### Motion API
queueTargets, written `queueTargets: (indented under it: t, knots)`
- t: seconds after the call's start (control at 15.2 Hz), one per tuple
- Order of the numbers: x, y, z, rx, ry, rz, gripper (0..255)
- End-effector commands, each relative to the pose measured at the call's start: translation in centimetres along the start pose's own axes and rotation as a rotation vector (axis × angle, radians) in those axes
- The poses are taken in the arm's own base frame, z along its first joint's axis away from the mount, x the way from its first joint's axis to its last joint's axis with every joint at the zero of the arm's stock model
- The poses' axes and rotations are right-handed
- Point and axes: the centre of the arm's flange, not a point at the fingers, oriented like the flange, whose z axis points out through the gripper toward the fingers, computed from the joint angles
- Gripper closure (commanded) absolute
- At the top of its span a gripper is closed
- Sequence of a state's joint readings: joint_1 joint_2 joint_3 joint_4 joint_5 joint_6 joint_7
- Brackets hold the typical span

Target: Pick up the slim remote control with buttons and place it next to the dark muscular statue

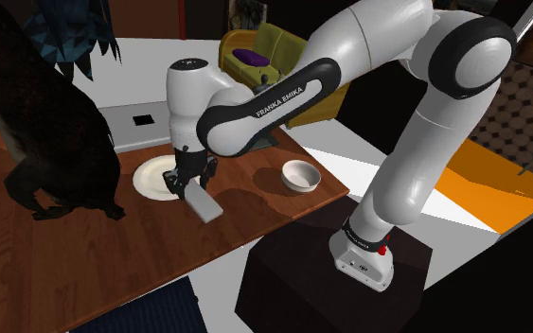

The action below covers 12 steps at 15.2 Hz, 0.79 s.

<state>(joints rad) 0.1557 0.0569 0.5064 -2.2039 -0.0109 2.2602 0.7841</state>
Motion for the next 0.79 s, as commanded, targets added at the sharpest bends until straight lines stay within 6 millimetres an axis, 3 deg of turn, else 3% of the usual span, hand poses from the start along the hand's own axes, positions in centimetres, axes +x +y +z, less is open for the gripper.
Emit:
queueTargets:
  t: [0.0, 0.73]
  knots:
    - [-0.1, 0.0, -1.1, 0.0, 0.0, 0.0, 255]
    - [-0.1, -0.1, -6.9, 0.0, 0.0, 0.0, 255]
